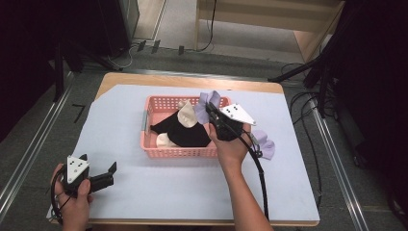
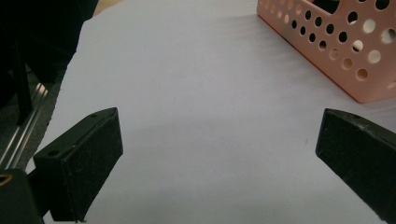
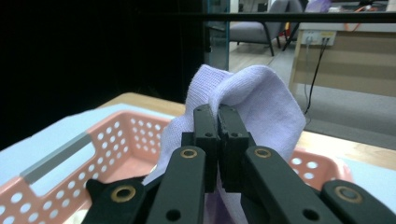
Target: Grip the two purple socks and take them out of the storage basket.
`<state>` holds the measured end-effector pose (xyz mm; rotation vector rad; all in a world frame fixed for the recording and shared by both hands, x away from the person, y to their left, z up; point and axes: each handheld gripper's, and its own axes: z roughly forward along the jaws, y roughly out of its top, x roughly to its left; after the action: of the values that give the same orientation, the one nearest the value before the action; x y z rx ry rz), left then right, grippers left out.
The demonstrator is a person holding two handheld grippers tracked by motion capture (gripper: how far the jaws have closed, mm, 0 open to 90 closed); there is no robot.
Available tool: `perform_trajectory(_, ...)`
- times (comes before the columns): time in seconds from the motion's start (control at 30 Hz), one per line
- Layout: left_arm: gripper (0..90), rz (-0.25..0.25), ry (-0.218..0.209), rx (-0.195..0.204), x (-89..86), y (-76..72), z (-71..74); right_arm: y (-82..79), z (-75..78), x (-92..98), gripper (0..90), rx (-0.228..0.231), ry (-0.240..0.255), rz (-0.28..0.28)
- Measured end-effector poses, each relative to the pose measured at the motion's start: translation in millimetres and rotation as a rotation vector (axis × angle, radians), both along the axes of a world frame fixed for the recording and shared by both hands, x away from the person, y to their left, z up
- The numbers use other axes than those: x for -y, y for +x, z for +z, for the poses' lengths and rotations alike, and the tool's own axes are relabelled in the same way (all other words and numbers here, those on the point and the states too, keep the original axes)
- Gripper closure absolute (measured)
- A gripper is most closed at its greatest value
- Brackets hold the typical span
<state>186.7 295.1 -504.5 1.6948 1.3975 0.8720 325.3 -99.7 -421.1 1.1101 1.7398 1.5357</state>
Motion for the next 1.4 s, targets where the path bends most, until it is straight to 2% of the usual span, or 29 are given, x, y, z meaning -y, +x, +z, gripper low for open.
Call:
perform_trajectory(0.3,1.4,0.0,0.004,0.004,-0.1,0.0,-0.1,-1.8,5.4,31.3,88.7,0.033,0.039,-0.071)
perform_trajectory(0.33,1.4,-0.001,0.005,0.0,-0.2,0.0,0.1,-2.2,6.3,36.3,88.7,0.045,0.036,-0.082)
perform_trajectory(0.53,1.4,0.004,0.005,0.005,0.4,0.0,-0.2,-9.9,8.9,71.8,88.7,0.047,0.073,-0.139)
perform_trajectory(0.7,1.4,0.006,0.006,0.005,0.3,-0.3,0.0,-18.1,0.2,100.4,88.7,0.039,0.072,-0.187)
perform_trajectory(0.8,1.4,0.007,0.008,0.002,0.6,-0.8,0.4,-22.6,-8.9,114.8,88.7,0.007,0.083,-0.206)
perform_trajectory(0.97,1.4,0.005,0.009,0.002,0.4,-0.7,0.3,-23.4,-31.7,129.3,88.7,-0.054,0.034,-0.237)
perform_trajectory(1.2,1.4,0.006,0.007,0.003,0.7,-0.6,0.3,-22.4,-61.7,136.5,88.0,-0.127,-0.017,-0.274)
perform_trajectory(1.27,1.3,0.007,0.008,0.003,0.7,-0.6,0.3,-23.9,-67.0,138.7,83.5,-0.161,-0.014,-0.273)
perform_trajectory(1.3,1.3,0.008,0.007,0.003,0.8,-0.6,0.3,-24.8,-69.2,141.1,77.6,-0.175,0.006,-0.251)
perform_trajectory(1.4,1.4,0.009,0.009,0.004,0.6,-0.6,0.3,-30.1,-69.9,145.4,62.2,-0.155,0.051,-0.23)
